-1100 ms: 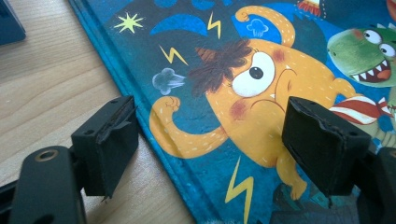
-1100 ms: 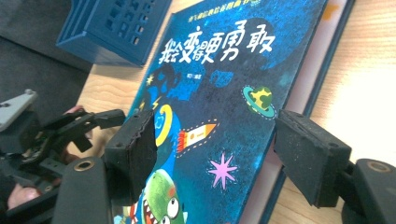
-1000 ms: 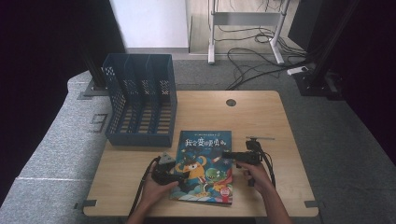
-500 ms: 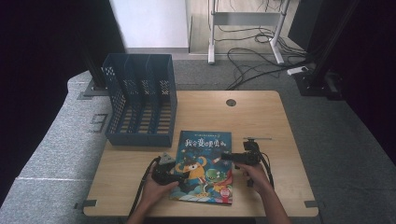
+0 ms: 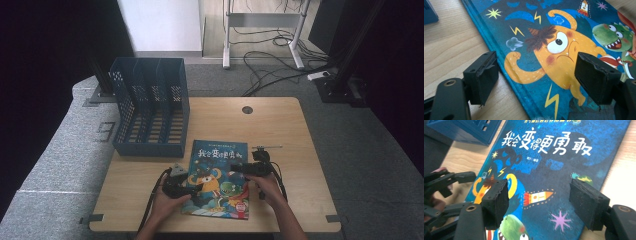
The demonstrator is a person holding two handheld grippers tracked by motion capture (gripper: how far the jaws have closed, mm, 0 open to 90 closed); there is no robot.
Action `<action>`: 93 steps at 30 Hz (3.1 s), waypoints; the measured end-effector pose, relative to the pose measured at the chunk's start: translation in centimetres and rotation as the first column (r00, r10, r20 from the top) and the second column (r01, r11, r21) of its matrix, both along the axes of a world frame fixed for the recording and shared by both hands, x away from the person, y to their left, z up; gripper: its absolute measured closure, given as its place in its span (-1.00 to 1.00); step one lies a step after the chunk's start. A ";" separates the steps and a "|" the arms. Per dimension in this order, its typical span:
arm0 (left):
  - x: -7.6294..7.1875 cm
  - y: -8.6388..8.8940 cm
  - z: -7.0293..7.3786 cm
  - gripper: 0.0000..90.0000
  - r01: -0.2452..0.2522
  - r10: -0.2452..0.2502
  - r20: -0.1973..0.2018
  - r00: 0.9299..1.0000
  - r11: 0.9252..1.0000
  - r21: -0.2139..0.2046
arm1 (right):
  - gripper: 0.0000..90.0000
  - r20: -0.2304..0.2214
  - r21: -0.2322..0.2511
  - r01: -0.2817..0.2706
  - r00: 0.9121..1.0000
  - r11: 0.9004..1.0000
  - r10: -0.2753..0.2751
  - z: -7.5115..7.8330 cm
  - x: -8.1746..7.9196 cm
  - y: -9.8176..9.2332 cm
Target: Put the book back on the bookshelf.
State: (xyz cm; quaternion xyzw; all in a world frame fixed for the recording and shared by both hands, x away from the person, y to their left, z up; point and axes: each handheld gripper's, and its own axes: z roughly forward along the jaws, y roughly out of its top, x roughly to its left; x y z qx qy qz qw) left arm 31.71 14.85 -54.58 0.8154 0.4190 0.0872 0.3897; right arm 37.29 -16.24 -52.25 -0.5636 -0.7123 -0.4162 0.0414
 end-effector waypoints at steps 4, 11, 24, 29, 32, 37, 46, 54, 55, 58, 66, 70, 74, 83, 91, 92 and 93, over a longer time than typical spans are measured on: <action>-0.1 0.0 0.0 -0.57 0.001 -0.001 0.001 1.000 1.000 0.001 | -0.42 0.004 -0.095 0.019 1.000 0.995 -0.019 -0.1 0.0 0.5; -0.2 -0.2 0.0 -0.57 -0.002 0.001 0.006 1.000 1.000 0.017 | -0.50 -0.017 -0.140 0.047 0.999 0.989 -0.050 0.1 0.0 0.2; -0.4 -0.2 0.0 -0.57 0.001 -0.001 0.005 1.000 1.000 0.017 | -0.56 -0.095 -0.143 0.051 0.993 0.988 -0.065 -0.3 0.6 0.3; -0.3 0.0 0.0 -0.57 0.006 -0.006 0.000 1.000 1.000 0.010 | -0.55 -0.125 -0.138 0.057 0.989 0.989 -0.075 -0.3 0.8 0.3; -0.3 -0.1 0.0 -0.57 0.008 -0.008 0.001 1.000 1.000 0.012 | -0.55 -0.132 -0.143 0.064 0.988 0.988 -0.083 -0.3 0.9 0.4; -0.4 -0.1 0.0 -0.57 0.006 -0.006 0.006 1.000 1.000 0.019 | -0.55 -0.141 -0.142 0.060 0.987 0.988 -0.081 -0.3 1.1 0.3; -0.4 -0.2 0.0 -0.57 0.007 -0.007 0.010 1.000 1.000 0.022 | -0.57 -0.166 -0.127 0.066 0.982 0.990 -0.087 -0.2 1.4 0.2; -0.4 -0.2 0.0 -0.58 0.005 -0.006 0.013 1.000 1.000 0.024 | -0.58 -0.159 -0.134 0.057 0.984 0.989 -0.078 -0.2 1.3 0.3; -0.5 -0.2 0.0 -0.58 0.005 -0.005 0.014 1.000 1.000 0.025 | -0.58 -0.156 -0.134 0.058 0.985 0.989 -0.079 -0.2 1.3 0.3; -0.5 -0.2 0.0 -0.58 0.004 -0.005 0.016 1.000 1.000 0.027 | -0.58 -0.152 -0.139 0.057 0.985 0.989 -0.078 -0.2 1.3 0.4; -0.5 -0.3 -0.1 -0.58 0.003 -0.004 0.020 1.000 1.000 0.030 | -0.54 -0.160 -0.110 0.058 0.984 0.992 -0.076 -0.2 1.3 0.0; -0.6 -0.4 -0.1 -0.60 0.002 -0.003 0.026 1.000 0.999 0.040 | -0.54 -0.176 -0.079 0.054 0.982 0.995 -0.067 -0.2 1.3 -0.4; -0.6 -0.4 -0.1 -0.60 0.002 -0.003 0.026 1.000 0.999 0.040 | -0.51 -0.209 -0.027 0.039 0.977 0.999 -0.044 -0.4 1.4 -0.9; -0.4 -0.1 0.0 -0.59 0.010 -0.011 0.011 1.000 1.000 0.020 | -0.34 -0.171 -0.004 0.045 0.984 0.999 -0.045 0.0 1.1 -1.3; -0.4 0.0 0.0 -0.59 0.011 -0.011 -0.001 1.000 1.000 -0.001 | -0.22 -0.076 -0.094 0.042 0.996 0.995 -0.049 0.9 0.6 -0.6; -0.4 0.1 0.0 -0.59 0.011 -0.011 -0.002 1.000 1.000 -0.002 | -0.21 -0.071 -0.096 0.043 0.996 0.994 -0.050 0.9 0.6 -0.6; -0.4 0.1 0.0 -0.59 0.012 -0.012 -0.001 1.000 1.000 -0.001 | -0.20 -0.068 -0.094 0.045 0.996 0.995 -0.052 0.9 0.6 -0.6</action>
